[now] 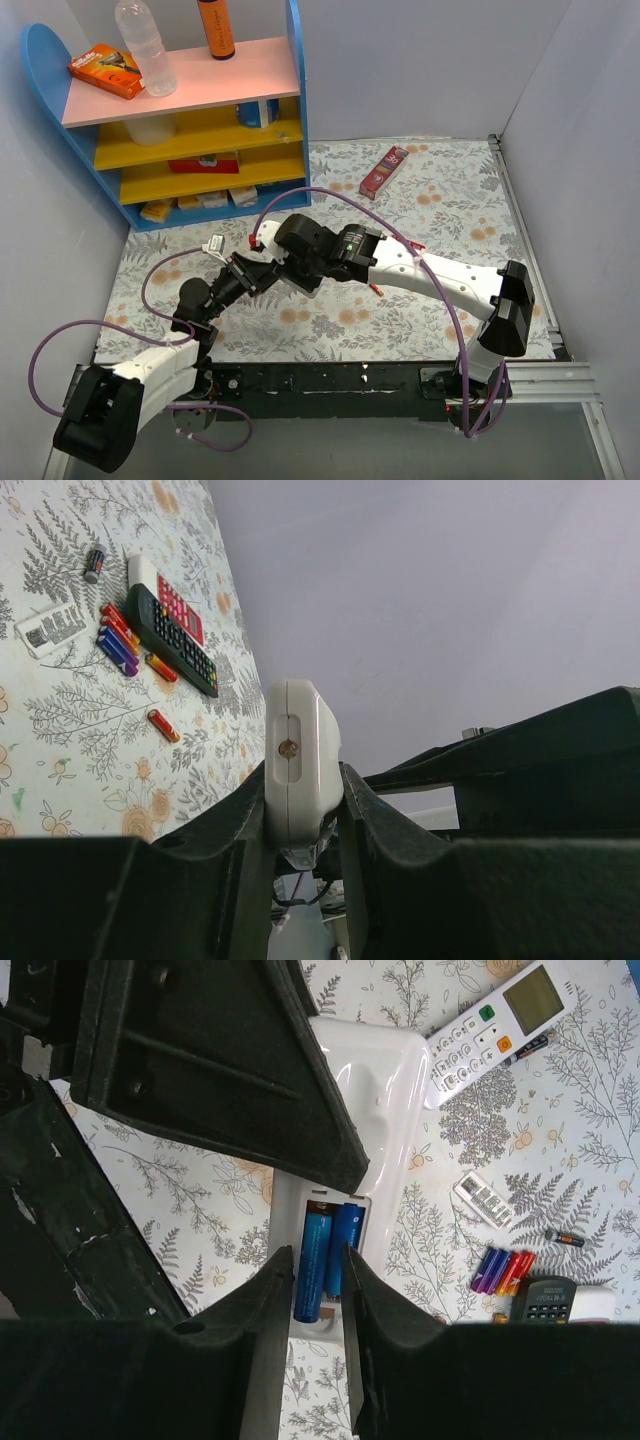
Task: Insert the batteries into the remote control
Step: Load the battery into the remote control.
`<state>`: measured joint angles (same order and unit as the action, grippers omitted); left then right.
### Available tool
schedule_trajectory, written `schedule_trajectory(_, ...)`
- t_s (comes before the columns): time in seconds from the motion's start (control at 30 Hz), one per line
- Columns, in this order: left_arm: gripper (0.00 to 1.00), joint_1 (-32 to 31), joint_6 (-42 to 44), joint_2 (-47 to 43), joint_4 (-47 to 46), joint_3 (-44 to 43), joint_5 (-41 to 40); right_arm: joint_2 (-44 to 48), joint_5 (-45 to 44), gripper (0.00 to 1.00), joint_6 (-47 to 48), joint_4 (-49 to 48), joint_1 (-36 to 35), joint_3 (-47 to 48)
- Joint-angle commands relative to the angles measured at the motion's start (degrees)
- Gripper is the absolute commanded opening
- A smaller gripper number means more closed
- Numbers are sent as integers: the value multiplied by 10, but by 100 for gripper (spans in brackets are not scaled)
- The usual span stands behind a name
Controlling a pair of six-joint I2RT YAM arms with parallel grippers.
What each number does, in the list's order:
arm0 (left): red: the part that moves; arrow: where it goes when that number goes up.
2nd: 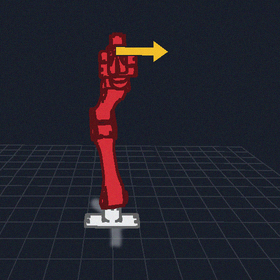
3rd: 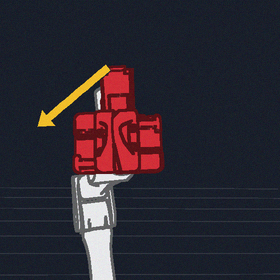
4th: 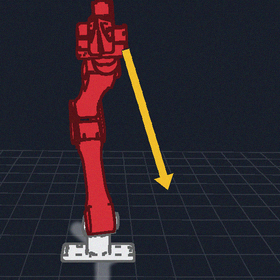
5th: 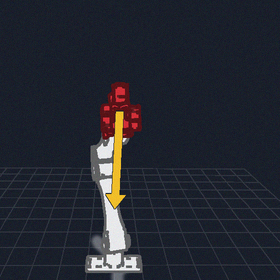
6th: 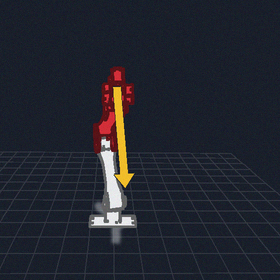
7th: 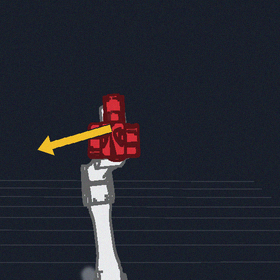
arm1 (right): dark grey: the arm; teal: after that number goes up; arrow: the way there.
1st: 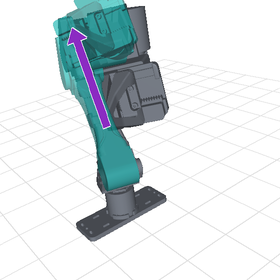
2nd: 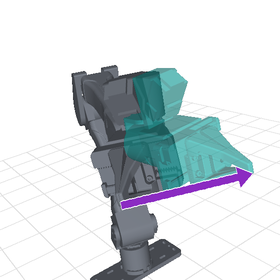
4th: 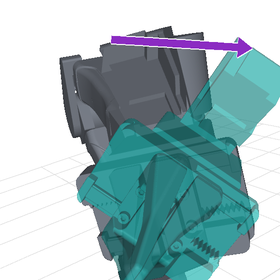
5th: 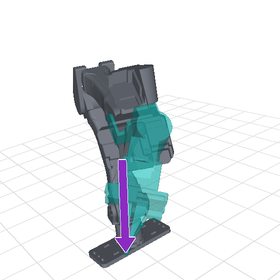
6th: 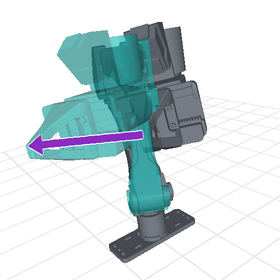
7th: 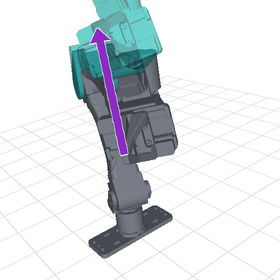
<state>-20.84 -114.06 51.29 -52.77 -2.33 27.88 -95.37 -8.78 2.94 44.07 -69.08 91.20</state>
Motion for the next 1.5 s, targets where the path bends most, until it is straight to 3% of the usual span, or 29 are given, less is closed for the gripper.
schedule_trajectory(0.0,0,-2,-48,2,-38,36,-2,4,12,34,2,6,-1,30)
schedule_trajectory(0.23,0,-2,-56,21,-39,27,17,69,28,33,48,-41,-1,-3)
schedule_trajectory(0.63,0,-3,-77,24,-13,-1,64,256,133,27,191,-202,4,-243)
schedule_trajectory(1.1,0,-2,-49,5,86,-55,126,262,202,18,276,-195,4,-270)
schedule_trajectory(1.47,0,-3,-45,4,97,-68,138,238,181,18,296,-168,4,-260)
